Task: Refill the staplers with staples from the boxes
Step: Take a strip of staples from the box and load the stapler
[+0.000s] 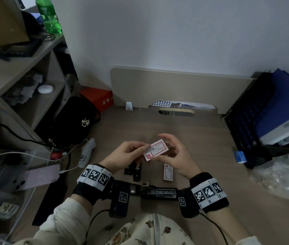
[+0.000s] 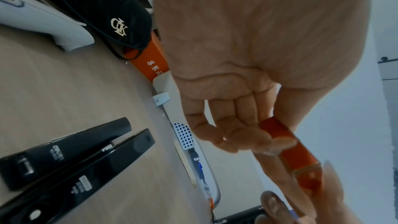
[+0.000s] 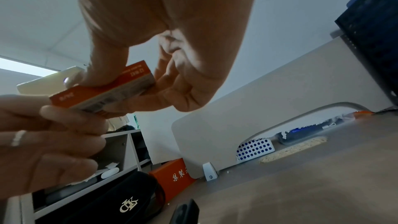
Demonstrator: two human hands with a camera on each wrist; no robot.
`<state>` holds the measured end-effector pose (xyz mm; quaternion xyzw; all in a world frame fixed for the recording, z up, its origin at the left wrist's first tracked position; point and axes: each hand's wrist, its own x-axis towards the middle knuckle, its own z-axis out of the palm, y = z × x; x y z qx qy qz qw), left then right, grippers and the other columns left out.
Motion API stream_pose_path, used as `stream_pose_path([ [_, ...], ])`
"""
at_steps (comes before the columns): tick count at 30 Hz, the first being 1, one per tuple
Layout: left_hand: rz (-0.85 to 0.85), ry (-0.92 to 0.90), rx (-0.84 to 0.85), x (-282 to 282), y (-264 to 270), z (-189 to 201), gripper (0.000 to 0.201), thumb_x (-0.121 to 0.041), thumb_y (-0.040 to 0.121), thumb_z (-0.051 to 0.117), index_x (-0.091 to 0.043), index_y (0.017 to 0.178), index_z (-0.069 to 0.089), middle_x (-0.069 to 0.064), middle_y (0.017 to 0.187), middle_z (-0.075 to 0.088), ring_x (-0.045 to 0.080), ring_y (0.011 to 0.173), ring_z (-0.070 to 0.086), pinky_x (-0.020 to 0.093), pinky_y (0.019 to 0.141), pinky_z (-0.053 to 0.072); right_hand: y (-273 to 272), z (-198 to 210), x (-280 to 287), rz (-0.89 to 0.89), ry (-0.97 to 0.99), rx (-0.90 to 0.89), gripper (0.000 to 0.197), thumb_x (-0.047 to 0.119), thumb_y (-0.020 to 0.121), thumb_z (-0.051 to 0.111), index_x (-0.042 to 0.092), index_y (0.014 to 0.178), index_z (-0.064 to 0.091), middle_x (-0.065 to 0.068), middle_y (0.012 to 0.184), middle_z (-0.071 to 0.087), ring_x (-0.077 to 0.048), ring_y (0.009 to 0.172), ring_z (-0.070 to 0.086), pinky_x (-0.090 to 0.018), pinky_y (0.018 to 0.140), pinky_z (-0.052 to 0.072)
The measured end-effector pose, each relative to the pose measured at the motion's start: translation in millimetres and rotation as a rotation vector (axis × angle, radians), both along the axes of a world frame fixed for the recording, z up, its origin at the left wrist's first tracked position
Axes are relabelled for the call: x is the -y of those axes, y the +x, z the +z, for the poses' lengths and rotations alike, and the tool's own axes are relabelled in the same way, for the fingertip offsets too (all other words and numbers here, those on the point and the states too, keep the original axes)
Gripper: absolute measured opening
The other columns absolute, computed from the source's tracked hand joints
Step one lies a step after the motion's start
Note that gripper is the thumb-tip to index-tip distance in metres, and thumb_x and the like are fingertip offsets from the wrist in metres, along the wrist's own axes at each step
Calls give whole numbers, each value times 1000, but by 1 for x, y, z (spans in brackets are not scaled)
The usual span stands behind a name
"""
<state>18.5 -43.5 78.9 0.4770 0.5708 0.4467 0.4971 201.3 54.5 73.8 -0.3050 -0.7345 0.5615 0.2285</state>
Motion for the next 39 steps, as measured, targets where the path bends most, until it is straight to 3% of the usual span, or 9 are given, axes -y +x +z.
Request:
stream_pose_path([
  [6,-21,-12,206,1,-5,1,36,-24,92,60,-11,126,62,19,94,70,26,79,67,34,79,55,-3,-4,1,-60,-80,-139,55,28,61,80,31,111,58,0,103,68,-10,94,66,-28,80,54],
  [9,-94,-43,188,-1,-2,-1,35,-20,90,63,-9,123,61,23,92,73,30,83,71,35,81,56,-6,-6,-1,-90,-77,-141,50,32,68,77,33,114,58,0,105,69,-16,96,66,-32,83,55],
  [13,25,-53,195,-7,7,-3,45,-18,79,73,11,108,54,14,80,73,24,69,71,33,71,59,-11,-1,4,-55,-168,-147,26,34,86,58,21,106,67,-4,97,72,-14,87,67,-28,74,52],
  [18,44,-69,199,-10,11,-8,47,-31,77,75,-3,113,62,17,97,73,28,82,70,38,78,57,-17,-2,11,-60,-278,-144,32,36,94,48,14,102,69,-25,92,68,-37,76,61,-59,75,48],
  [21,140,-65,183,-10,12,-10,50,-23,80,75,-10,123,54,13,98,74,20,83,71,29,72,57,-20,-2,12,-103,-251,-127,21,28,96,46,22,107,63,-11,97,70,-23,82,67,-49,77,54],
  [25,209,39,191,-10,13,-12,68,-20,75,78,-30,130,39,13,98,73,17,85,70,27,74,56,-21,-5,11,-106,-232,-129,19,28,97,45,22,113,54,-8,96,69,-17,69,65,-29,57,52],
  [30,265,69,213,-10,12,-13,56,-9,79,76,-20,120,39,12,90,71,14,72,67,24,62,54,-23,-6,13,-92,-208,-140,21,32,93,49,28,113,57,-4,95,69,-16,70,64,-31,60,51],
  [36,351,103,204,-11,10,-14,52,-8,79,76,-15,117,42,9,82,72,19,63,65,28,59,54,-26,-4,15,-64,-226,-183,31,12,94,54,28,120,51,-3,99,71,-10,74,66,-18,59,49],
  [39,392,96,209,-13,11,-14,54,-15,75,80,-17,114,43,11,87,73,20,67,66,29,62,54,-25,-5,16,-50,-240,-191,51,15,84,67,21,129,45,-7,107,70,-16,91,69,-24,75,54],
])
